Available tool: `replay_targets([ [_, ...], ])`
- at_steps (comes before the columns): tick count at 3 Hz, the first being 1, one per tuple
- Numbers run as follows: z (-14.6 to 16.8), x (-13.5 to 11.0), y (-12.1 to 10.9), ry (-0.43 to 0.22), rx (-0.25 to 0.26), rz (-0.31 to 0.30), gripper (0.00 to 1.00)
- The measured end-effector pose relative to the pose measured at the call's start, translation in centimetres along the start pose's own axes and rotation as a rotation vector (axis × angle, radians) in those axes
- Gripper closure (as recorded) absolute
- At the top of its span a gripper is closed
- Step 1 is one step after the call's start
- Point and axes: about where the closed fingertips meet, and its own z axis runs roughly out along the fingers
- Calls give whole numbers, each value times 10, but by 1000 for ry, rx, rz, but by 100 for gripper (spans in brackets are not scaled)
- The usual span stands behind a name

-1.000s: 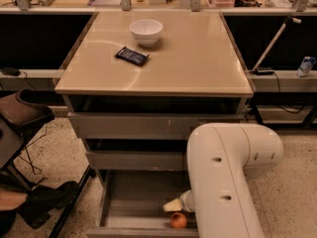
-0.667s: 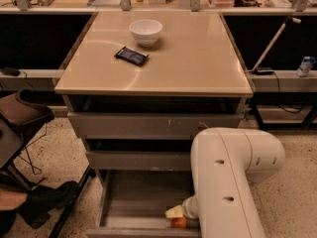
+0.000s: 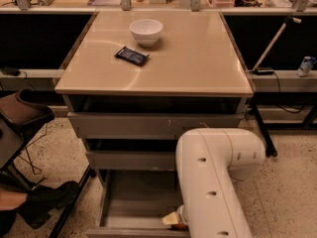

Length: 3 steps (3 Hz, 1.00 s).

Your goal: Pick orange from bottom drawer and place on counter

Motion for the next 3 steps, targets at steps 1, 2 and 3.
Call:
replay_targets([
  [1,28,20,9,47,23,2,0],
  [2,35,27,15,68,13,7,0],
  [3,35,27,15,68,13,7,0],
])
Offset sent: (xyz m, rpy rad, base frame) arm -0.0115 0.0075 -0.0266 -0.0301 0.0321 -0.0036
